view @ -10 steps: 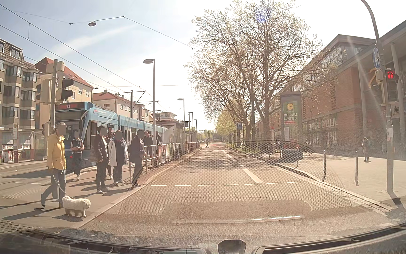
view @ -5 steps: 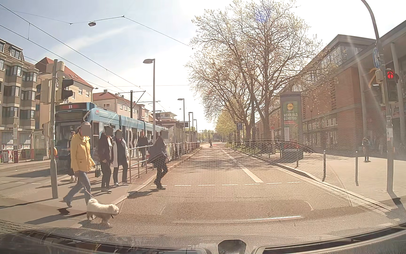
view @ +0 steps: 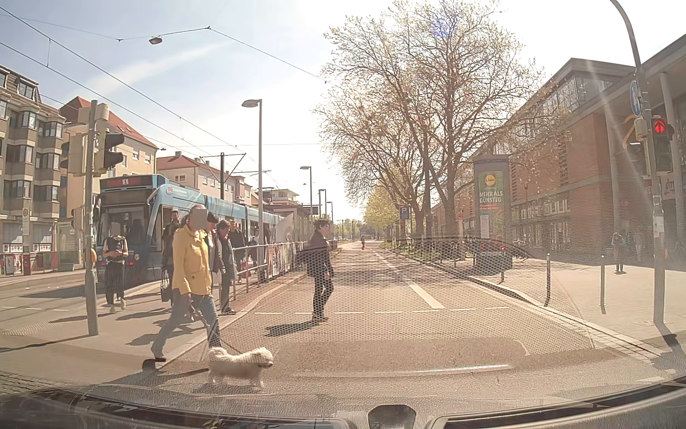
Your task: Follow the waypoints while adhering to traffic rules and regulations
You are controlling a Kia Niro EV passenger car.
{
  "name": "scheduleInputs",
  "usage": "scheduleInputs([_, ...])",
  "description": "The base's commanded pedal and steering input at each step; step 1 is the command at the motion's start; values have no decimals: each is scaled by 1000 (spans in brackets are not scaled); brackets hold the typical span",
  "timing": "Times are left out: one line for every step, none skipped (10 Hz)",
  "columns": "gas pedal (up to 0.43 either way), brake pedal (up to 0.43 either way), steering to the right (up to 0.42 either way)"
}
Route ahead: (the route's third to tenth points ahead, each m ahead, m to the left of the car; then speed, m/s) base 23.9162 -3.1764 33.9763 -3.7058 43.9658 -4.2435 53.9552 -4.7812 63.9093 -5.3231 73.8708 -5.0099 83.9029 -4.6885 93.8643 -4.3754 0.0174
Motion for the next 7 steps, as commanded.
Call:
scheduleInputs([0, 189, -2])
scheduleInputs([0, 189, -2])
scheduleInputs([0, 189, -2])
scheduleInputs([0, 189, -2])
scheduleInputs([0, 189, -5])
scheduleInputs([0, 189, -6])
scheduleInputs([0, 189, -6])
